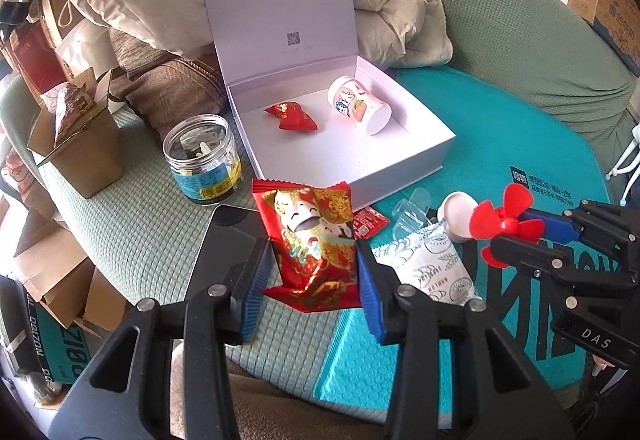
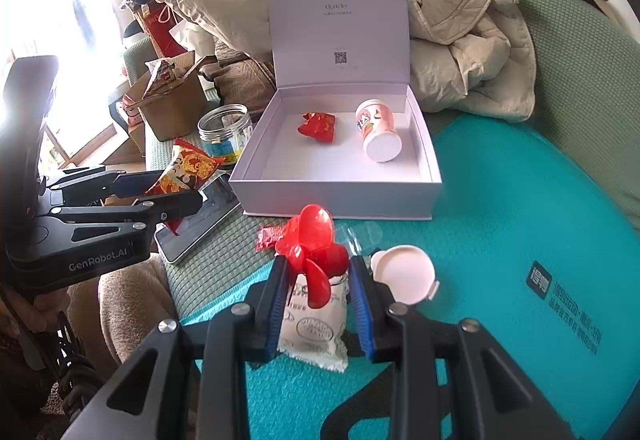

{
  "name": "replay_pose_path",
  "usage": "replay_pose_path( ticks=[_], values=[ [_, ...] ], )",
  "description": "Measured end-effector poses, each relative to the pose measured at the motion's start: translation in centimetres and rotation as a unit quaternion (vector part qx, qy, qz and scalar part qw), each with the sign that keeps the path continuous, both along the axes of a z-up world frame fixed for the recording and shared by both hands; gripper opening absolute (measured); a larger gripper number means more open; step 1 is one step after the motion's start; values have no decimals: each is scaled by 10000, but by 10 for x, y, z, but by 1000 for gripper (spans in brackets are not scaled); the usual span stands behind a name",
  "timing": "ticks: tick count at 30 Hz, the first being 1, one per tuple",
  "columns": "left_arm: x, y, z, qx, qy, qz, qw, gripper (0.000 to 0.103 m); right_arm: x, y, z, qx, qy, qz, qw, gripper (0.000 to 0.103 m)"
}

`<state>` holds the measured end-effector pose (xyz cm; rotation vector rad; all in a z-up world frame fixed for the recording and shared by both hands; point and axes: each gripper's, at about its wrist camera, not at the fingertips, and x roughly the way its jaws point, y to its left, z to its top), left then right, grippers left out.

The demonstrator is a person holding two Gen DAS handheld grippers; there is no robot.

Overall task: Organize objects
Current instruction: 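Carry the red fan with the right gripper while the left carries the gold packet into the box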

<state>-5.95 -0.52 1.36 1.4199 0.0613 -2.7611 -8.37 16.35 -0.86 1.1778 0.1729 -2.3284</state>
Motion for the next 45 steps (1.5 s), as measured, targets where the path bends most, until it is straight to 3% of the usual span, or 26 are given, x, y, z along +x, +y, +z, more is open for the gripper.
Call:
replay_pose_path(
  ticks=[9, 34, 38, 45],
  values=[
    [-24, -10, -9, 23, -132, 50, 9999, 40, -33, -14, -2, -105, 44, 215, 9997, 30],
    [-107, -17, 4, -194, 83, -213, 9996, 40, -115, -34, 15, 141, 320, 390, 9986, 30],
    [-119, -18, 6, -215, 126, -244, 9994, 40, -130, -36, 16, -44, 164, 515, 9985, 30],
    [-137, -22, 4, -261, 134, -236, 9993, 40, -151, -47, 18, 59, 208, 647, 9977, 30]
  ],
)
